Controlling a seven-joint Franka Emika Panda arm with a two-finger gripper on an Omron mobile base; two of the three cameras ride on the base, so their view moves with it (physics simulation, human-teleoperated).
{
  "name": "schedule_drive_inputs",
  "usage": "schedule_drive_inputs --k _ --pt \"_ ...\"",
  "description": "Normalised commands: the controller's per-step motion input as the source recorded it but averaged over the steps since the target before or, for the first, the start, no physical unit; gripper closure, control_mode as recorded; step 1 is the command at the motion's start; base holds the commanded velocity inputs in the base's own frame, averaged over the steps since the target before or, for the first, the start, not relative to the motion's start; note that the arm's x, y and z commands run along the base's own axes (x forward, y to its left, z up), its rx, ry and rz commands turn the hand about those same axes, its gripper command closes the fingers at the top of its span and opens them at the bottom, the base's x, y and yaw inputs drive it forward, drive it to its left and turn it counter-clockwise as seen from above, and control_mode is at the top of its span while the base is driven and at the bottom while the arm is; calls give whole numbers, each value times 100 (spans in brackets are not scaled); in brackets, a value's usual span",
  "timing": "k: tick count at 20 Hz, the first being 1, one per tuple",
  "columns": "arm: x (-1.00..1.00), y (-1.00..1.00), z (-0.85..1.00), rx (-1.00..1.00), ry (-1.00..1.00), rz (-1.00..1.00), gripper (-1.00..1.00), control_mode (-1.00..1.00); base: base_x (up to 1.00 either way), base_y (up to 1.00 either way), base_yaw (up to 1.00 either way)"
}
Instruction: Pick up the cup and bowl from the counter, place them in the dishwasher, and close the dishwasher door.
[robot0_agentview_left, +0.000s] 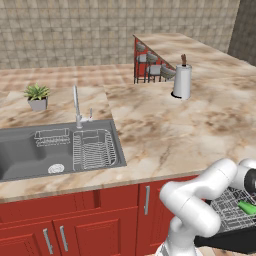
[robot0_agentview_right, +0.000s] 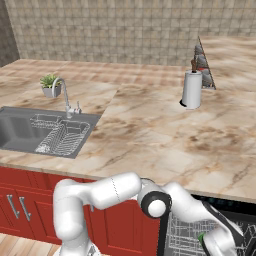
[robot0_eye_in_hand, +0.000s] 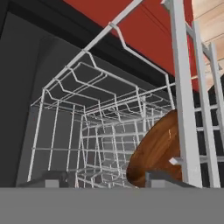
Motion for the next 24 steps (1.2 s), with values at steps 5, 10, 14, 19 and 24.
schedule_drive_inputs --k 5,10,14,19,24 --pt "-11 -24 36 0 0 0 -100 -100 0 0 0" --pt "-27 -19 13 0 0 0 -100 -100 0 0 0" --pt "-22 -3 0 -4 0 0 -100 -100 0 0 0" --pt "-12 0 15 -4 -1 0 -100 -100 0 0 0" --pt "-2 0 37 -2 0 0 -100 -100 0 0 0"
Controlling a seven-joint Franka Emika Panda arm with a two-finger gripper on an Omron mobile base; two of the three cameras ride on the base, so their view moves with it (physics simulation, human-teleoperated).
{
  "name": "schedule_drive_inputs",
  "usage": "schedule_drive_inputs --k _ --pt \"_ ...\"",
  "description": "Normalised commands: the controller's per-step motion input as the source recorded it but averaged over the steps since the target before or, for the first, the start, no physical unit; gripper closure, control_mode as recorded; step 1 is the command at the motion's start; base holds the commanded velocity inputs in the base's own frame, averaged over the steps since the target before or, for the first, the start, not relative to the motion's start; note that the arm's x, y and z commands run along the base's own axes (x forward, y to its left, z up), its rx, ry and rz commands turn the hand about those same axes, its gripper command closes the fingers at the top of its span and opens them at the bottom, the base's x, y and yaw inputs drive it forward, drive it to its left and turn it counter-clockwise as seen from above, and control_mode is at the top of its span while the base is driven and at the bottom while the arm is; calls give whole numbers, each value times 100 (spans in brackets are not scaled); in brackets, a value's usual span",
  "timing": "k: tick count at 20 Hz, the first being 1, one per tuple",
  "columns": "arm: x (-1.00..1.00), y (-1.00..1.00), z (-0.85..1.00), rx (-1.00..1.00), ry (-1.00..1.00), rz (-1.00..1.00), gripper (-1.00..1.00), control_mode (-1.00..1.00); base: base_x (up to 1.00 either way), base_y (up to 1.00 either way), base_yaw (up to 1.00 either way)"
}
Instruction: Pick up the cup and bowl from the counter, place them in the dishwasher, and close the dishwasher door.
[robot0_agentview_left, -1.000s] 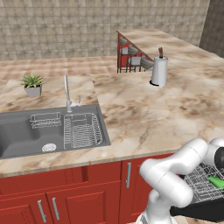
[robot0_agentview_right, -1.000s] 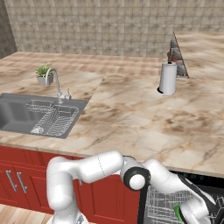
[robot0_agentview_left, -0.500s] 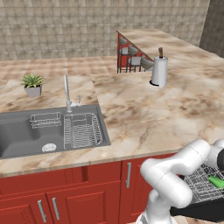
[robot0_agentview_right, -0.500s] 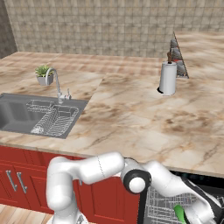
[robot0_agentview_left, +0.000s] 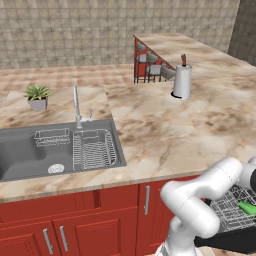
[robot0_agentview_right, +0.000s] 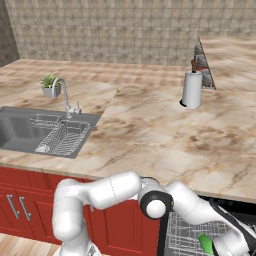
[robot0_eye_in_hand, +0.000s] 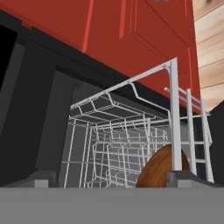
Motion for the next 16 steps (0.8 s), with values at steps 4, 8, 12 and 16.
schedule_drive_inputs --k 4,8,12,16 --pt "-4 0 27 0 0 0 -100 -100 0 0 0" --pt "-7 0 27 0 0 0 -100 -100 0 0 0" --pt "-10 0 21 0 0 0 -100 -100 0 0 0" --pt "-16 0 16 0 0 0 -100 -100 0 0 0"
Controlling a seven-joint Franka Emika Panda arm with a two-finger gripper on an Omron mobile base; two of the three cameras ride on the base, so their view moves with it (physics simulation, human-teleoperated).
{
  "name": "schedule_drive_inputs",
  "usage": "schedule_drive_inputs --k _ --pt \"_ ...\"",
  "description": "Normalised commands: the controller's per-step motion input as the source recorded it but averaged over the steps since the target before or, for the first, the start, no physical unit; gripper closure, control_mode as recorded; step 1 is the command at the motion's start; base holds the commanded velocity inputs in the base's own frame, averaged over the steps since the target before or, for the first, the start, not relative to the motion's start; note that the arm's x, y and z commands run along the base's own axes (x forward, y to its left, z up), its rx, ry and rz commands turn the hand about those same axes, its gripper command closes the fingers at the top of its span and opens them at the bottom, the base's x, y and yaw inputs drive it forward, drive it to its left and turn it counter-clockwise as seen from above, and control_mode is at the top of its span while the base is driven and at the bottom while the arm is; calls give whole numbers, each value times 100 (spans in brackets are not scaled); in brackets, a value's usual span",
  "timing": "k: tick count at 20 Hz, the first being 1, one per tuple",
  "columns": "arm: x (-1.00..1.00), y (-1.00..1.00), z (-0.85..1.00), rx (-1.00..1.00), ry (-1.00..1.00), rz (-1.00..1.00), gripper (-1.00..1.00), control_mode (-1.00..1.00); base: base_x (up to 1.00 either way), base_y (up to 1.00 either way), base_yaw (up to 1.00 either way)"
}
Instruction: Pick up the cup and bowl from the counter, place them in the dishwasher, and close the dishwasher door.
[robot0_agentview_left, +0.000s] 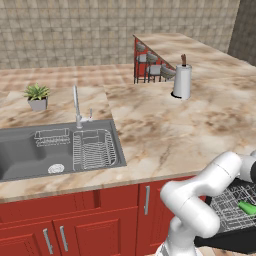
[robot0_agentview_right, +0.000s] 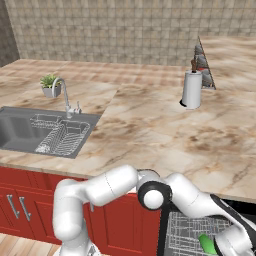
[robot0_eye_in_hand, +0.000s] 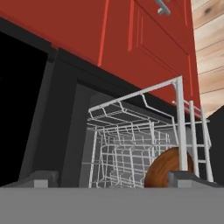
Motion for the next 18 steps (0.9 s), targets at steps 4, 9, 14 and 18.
schedule_drive_inputs --k 4,9,14,18 --pt "-16 0 14 0 -1 0 -100 -100 0 0 0" --pt "-18 0 13 0 -1 0 -100 -100 0 0 0" --pt "-24 1 5 0 -1 0 -100 -100 0 0 0" --pt "-35 11 0 -2 -2 0 -100 -100 0 0 0"
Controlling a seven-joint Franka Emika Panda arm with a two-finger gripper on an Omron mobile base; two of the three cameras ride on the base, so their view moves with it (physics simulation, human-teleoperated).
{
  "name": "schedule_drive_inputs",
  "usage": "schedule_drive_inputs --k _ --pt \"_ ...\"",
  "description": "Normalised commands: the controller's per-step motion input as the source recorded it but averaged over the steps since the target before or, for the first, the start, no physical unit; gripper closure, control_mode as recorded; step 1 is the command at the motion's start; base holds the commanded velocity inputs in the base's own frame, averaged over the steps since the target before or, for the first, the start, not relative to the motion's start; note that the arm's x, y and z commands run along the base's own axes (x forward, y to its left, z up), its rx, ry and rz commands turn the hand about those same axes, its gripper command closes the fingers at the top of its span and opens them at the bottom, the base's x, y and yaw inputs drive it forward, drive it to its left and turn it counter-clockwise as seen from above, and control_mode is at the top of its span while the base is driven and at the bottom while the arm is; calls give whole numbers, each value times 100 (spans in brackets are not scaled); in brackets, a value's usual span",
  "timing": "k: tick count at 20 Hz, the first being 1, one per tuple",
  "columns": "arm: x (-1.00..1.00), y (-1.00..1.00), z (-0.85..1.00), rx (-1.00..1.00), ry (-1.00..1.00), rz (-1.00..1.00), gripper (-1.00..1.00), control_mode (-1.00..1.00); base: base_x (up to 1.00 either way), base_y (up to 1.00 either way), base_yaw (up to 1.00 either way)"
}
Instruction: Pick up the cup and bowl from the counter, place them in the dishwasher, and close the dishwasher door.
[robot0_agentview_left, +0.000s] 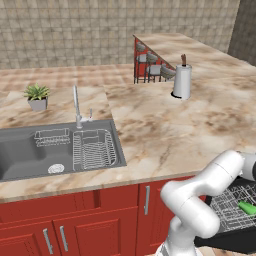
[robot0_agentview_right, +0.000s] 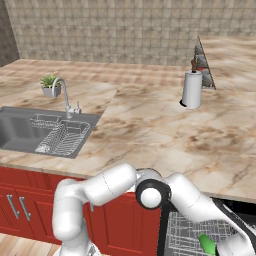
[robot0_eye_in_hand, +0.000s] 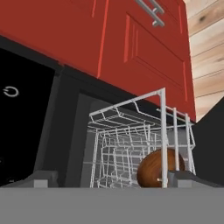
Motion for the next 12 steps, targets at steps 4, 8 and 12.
schedule_drive_inputs --k 4,8,12 --pt "-39 28 2 -4 -3 1 -100 -100 0 0 0" --pt "-41 51 15 -9 -5 2 -100 -100 0 0 0" --pt "-41 72 10 -12 -5 0 -100 -100 0 0 0"
